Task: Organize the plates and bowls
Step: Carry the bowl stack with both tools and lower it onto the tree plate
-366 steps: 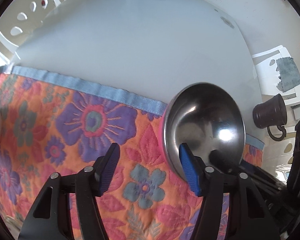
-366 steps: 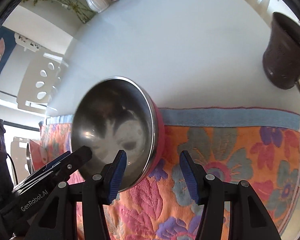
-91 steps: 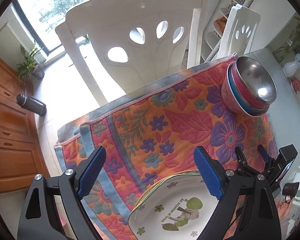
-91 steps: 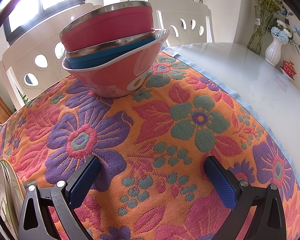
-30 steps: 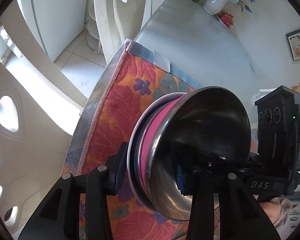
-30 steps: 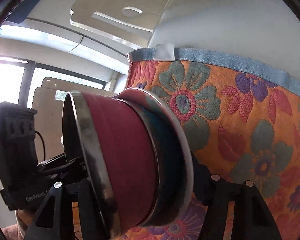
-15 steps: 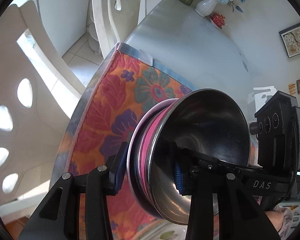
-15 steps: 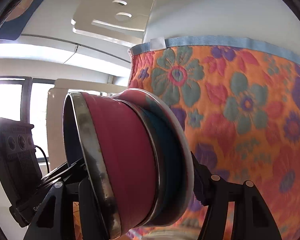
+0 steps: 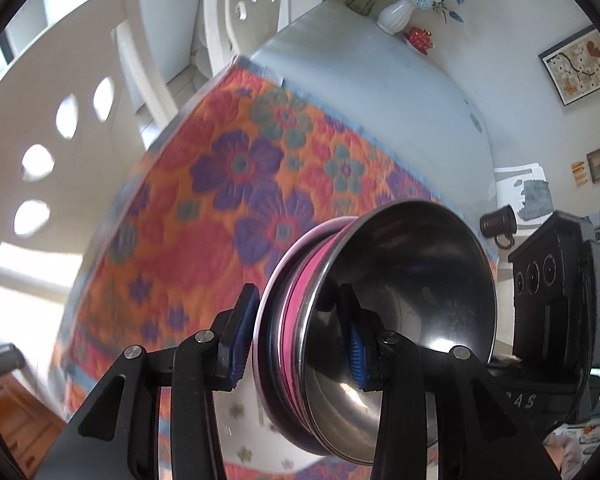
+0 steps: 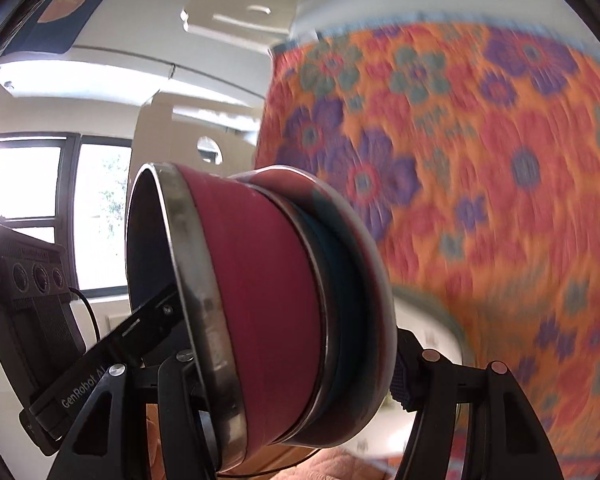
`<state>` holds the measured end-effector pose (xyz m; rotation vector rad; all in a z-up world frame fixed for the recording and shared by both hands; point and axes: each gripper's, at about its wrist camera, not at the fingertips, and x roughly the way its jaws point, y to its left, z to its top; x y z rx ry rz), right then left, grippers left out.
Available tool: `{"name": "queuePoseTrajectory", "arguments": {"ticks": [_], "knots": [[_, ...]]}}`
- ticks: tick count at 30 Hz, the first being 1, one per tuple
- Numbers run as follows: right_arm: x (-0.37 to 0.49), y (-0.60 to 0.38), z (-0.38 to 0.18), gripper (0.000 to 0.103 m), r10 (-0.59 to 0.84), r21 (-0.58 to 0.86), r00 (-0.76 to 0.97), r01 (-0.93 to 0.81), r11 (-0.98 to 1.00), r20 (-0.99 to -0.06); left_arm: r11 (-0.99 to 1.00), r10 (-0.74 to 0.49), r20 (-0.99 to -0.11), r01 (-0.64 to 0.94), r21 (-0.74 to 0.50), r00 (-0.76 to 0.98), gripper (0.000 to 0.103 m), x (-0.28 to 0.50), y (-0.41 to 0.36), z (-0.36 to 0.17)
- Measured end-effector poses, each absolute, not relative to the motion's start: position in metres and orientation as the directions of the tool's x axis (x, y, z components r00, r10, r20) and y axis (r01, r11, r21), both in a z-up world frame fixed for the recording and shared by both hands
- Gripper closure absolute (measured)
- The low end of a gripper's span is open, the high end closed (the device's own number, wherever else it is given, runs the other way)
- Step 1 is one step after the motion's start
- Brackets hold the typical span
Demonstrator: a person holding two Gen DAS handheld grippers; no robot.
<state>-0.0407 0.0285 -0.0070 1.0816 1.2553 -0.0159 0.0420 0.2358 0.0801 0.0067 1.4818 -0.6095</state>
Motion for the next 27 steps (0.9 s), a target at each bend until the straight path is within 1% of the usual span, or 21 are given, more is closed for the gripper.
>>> {"name": "queuePoseTrajectory", "arguments": {"ticks": [6, 12, 18, 27], "knots": [[-0.082, 0.048, -0.016, 0.041, 0.539, 0.632, 0.351, 0.568, 0.527, -0.765, 0.857, -0.364, -0.930, 0.369, -0.359, -0.058, 0.067, 0.007, 0.253, 0.071], [-0.095, 0.059, -0.034, 0.041, 0.518, 0.600, 0.329, 0.594, 0.537, -0.790, 0.852, -0.374, -0.923, 0.358, -0.382, -0.093, 0.067, -0.012, 0.267, 0.045], [-0.099, 0.068, -0.053, 0.042, 0.501, 0.578, 0.319, 0.612, 0.540, -0.805, 0.835, -0.376, -0.919, 0.388, -0.391, -0.118, 0.068, -0.016, 0.272, 0.024], [-0.109, 0.079, -0.056, 0.044, 0.399, 0.501, 0.311, 0.630, 0.594, -0.863, 0.778, -0.370, -0.915, 0.484, -0.400, -0.160, 0.068, -0.019, 0.268, 0.015]]}}
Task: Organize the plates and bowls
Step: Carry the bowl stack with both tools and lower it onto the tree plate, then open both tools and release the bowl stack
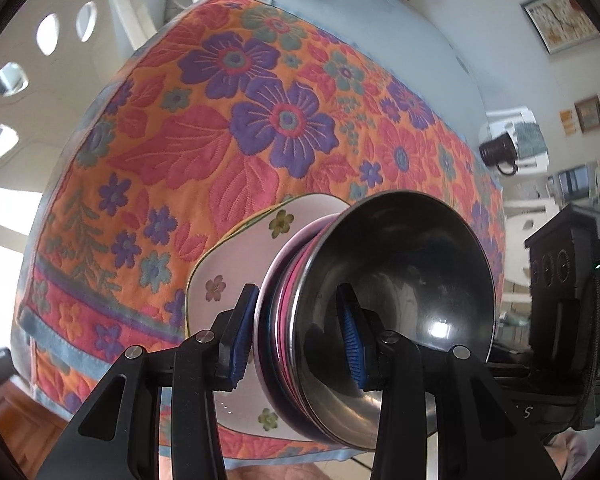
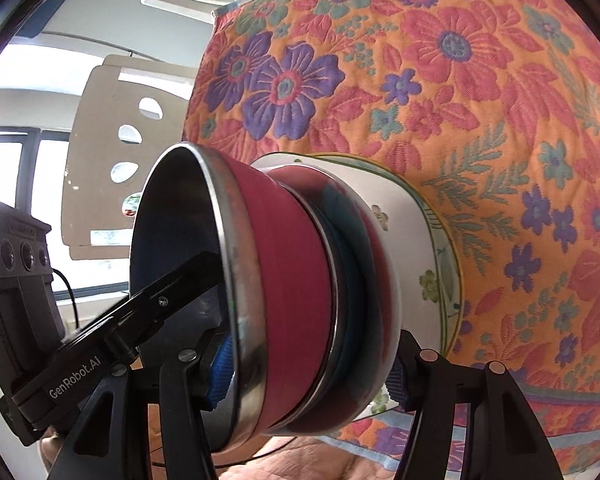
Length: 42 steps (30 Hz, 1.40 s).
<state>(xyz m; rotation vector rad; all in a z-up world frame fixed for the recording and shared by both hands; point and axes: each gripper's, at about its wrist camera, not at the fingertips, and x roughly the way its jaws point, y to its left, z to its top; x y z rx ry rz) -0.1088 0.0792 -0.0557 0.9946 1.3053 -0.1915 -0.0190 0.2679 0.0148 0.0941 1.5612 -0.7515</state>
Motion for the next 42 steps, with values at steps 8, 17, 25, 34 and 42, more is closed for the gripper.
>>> {"name": "queuePoseTrajectory", "arguments": {"ticks": [8, 17, 25, 34, 42], "knots": [[-0.110, 0.087, -0.046, 0.044, 0.306, 0.422, 0.292, 0.638, 0.644, -0.906, 0.732, -0.347, -0.924, 0.571, -0.372, -0.158, 0.068, -0.020, 0.265, 0.019], [-0.132, 0.100, 0.029, 0.015, 0.103, 0.342, 0.404, 0.582, 0.738, -0.909, 0.743, -0.360, -0.933, 0.606, -0.282, 0.007, 0.062, -0.016, 0.303, 0.079], [-0.132, 0.159, 0.038, 0.000, -0.025, 0.233, 0.457, 0.498, 0.835, -0.889, 0.758, -0.327, -0.940, 0.622, -0.198, 0.099, 0.006, -0.025, 0.333, 0.079], [-0.127, 0.183, 0.023, 0.000, -0.157, 0.092, 0.455, 0.480, 0.872, -0.877, 0.740, -0.282, -0.949, 0.662, -0.122, 0.141, 0.001, -0.033, 0.333, 0.066], [-0.124, 0.185, 0.007, 0.000, -0.187, 0.061, 0.439, 0.492, 0.868, -0.879, 0.718, -0.283, -0.942, 0.691, -0.084, 0.179, 0.001, -0.039, 0.331, 0.059]]}}
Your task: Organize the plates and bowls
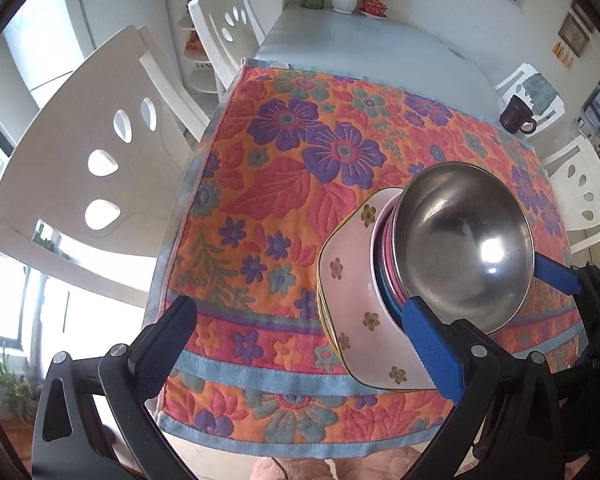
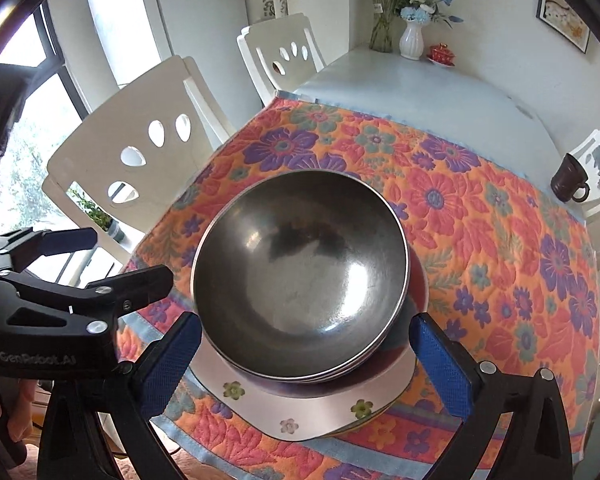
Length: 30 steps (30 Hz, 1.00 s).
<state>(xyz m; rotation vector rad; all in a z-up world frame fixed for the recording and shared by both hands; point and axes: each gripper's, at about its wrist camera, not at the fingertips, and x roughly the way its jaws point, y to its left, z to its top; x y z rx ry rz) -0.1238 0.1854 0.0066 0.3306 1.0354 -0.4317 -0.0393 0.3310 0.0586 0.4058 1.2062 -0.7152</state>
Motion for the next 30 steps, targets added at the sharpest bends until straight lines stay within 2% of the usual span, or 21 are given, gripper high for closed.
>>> {"name": "queuePoseTrajectory", "arguments": {"ticks": [30], "knots": [[-0.122, 0.171, 0.004, 0.000, -0.186, 0.056, 0.419, 0.502, 0.863, -0.889, 0.706, -0.285, -0.939, 0.704, -0.069, 0.193, 0.001, -0.042, 0.320, 0.059]]}}
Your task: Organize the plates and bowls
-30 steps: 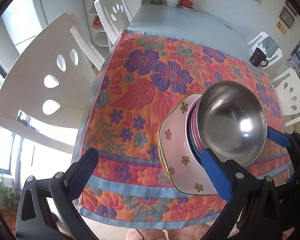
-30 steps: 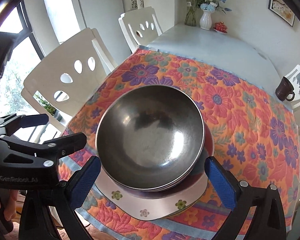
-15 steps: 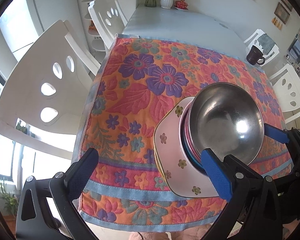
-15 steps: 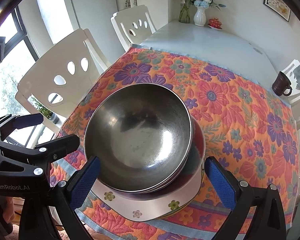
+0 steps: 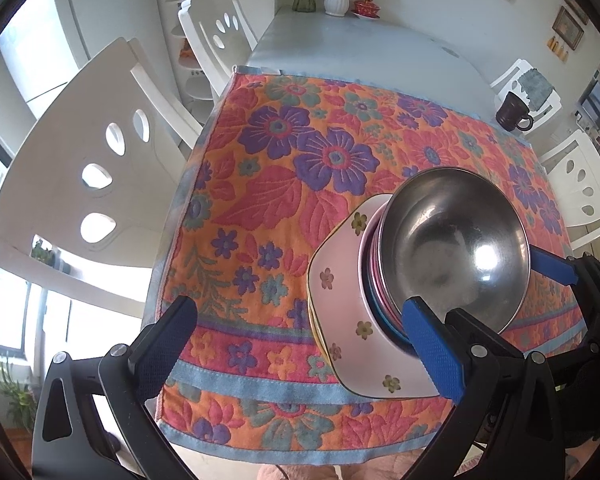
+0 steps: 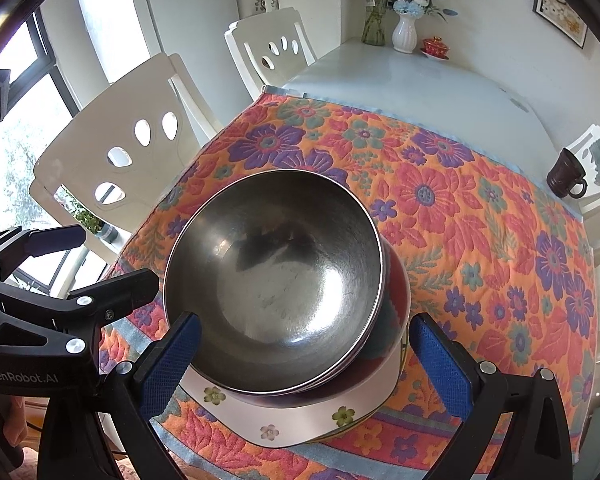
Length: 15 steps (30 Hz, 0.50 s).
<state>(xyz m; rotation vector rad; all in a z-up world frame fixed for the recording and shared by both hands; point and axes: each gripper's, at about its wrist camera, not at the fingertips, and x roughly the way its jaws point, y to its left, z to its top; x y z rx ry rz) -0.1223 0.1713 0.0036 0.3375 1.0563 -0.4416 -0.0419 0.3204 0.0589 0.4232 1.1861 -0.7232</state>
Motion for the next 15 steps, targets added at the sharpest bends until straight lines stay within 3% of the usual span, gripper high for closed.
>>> {"name": "queuePoseTrajectory", "arguments": {"ticks": [15], "knots": [[-0.1219, 0.1713, 0.0008, 0.000, -0.179, 0.054, 0.410, 0.495, 0.867, -0.894, 0.708, -0.281, -0.941, 0.703, -0.069, 0.190, 0.001, -0.0428, 0.3214, 0.0580]]}}
